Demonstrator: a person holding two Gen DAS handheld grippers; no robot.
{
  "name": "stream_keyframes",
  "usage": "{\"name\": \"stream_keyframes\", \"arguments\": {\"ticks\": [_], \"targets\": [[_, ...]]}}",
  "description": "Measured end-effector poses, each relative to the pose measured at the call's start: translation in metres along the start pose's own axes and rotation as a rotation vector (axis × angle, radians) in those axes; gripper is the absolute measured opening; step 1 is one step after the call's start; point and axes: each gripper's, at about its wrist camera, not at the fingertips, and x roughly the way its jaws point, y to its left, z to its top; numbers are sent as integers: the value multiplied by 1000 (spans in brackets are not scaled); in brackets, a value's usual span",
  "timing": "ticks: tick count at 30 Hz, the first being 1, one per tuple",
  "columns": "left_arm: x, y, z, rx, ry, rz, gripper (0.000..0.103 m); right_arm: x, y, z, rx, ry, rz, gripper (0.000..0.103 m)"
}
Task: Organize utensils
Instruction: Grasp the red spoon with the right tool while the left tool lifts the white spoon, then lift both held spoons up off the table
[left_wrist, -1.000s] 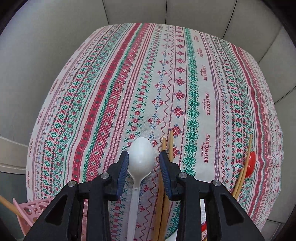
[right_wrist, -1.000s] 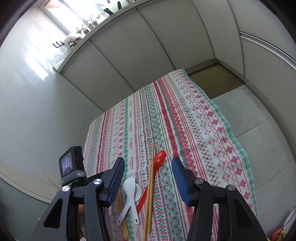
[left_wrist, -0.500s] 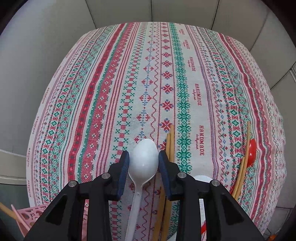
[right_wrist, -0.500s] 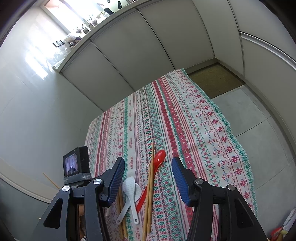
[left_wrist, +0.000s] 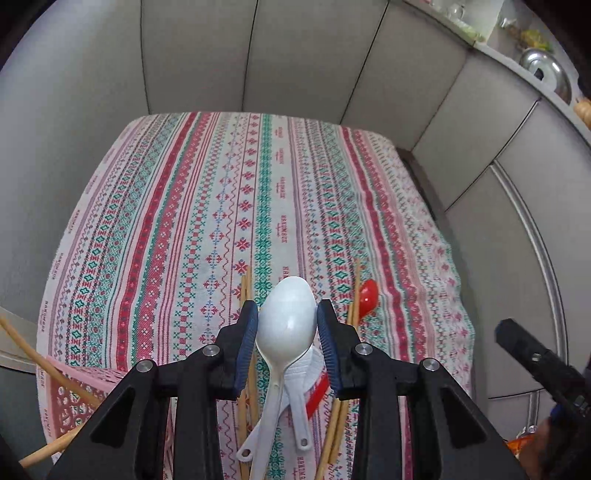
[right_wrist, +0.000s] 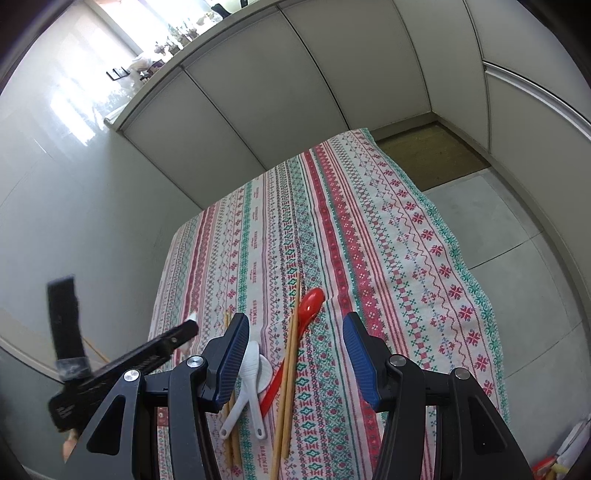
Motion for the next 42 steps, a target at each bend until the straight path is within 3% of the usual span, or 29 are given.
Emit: {"name": "stream_keyframes", "arguments": {"ticks": [8,13,17,20,26,29,39,40,41,42], "targets": [[-74,19,-9,-25,-145,-102,35,25,10,-10,-37,85,14,54],[-115,43,-18,-52,-247,-122,35,42,7,-9,-34,98,-64,52],[-143,60,-24,-65,-318,-140,35,70,-13,-2,22,128,-159,35],[-158,69,-28,-71,-364,-157,35,94,-11,0,-5,156,-182,29],[-171,79,-32,-66,-392,-187,35,133,0,1,-29,203,-241,28],[-173,83,-32,-64,-391,-195,35,147,8,2,-40,231,-227,28],[-176,101,-33,-93,-394,-222,35,175,34,7,-139,253,-294,27],[-176,102,-33,-93,-397,-221,35,176,37,8,-152,252,-297,20],[-177,103,-33,-94,-399,-221,35,174,39,9,-162,246,-301,7],[-178,104,-32,-95,-401,-223,35,168,41,12,-165,227,-297,7]]}}
